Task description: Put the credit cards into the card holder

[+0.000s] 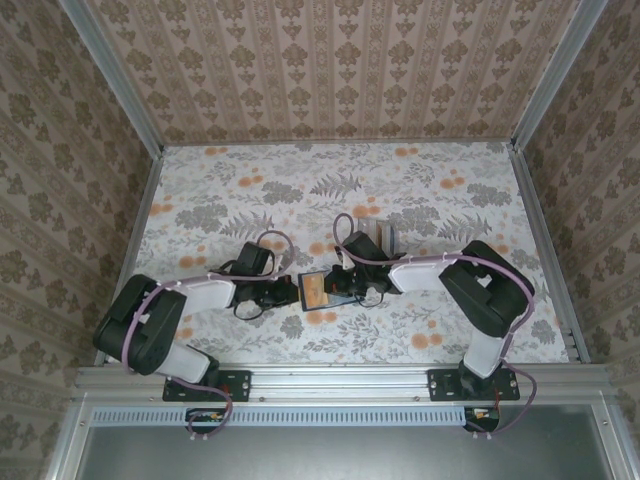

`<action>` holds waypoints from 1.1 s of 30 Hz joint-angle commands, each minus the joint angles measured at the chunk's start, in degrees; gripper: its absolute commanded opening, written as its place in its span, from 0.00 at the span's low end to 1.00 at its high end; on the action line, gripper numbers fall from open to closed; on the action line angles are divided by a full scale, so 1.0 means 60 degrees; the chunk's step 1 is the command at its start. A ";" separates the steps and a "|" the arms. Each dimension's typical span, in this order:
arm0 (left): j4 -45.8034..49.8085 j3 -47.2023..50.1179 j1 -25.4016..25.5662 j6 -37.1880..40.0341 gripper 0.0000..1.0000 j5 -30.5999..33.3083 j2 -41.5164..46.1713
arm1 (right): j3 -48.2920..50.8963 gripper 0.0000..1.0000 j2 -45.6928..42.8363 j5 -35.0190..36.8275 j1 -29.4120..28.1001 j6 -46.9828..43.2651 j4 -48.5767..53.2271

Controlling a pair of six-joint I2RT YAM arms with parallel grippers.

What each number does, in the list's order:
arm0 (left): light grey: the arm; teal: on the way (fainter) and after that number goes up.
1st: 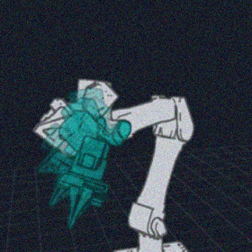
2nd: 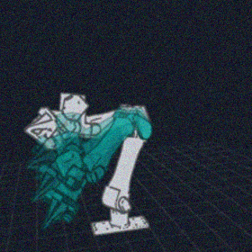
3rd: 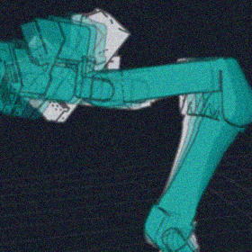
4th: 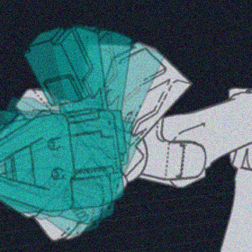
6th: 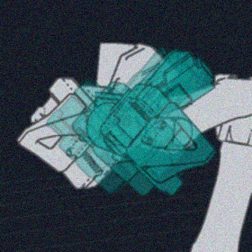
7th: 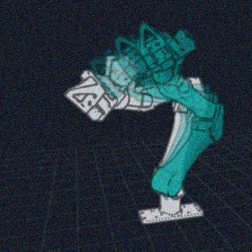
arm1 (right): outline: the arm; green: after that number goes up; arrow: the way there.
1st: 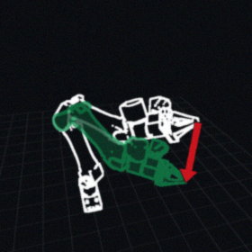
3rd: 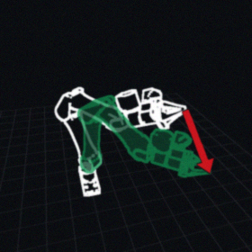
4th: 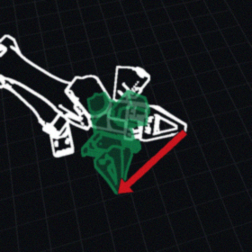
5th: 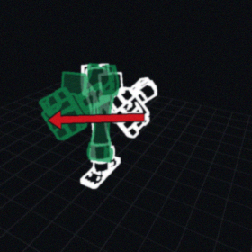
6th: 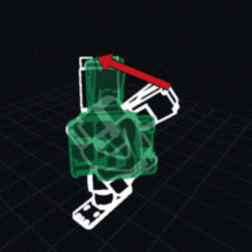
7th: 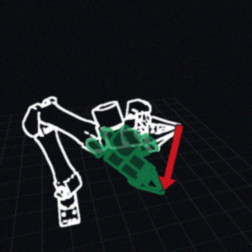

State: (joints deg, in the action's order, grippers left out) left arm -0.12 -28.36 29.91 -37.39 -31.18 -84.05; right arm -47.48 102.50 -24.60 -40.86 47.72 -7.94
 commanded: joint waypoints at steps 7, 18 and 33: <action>-0.0093 -0.0312 -0.0114 0.0274 0.00 0.0985 -0.0819 | -0.0052 0.14 0.0237 -0.0938 -0.0051 -0.0354 -0.0301; 0.0266 -0.0396 -0.0311 0.0433 0.05 0.1211 -0.0423 | 0.0692 0.31 -0.1374 0.1020 -0.0060 -0.0815 0.0680; 0.0544 -0.0466 -0.0341 0.0827 0.26 0.2008 0.0676 | 0.0912 0.43 -0.3024 0.3237 -0.0060 -0.2220 0.3336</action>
State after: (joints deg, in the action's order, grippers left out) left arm 1.30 -30.55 28.29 -34.48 -22.55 -81.52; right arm -42.72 85.10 -9.13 -40.95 36.67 7.22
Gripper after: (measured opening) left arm 0.255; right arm 0.428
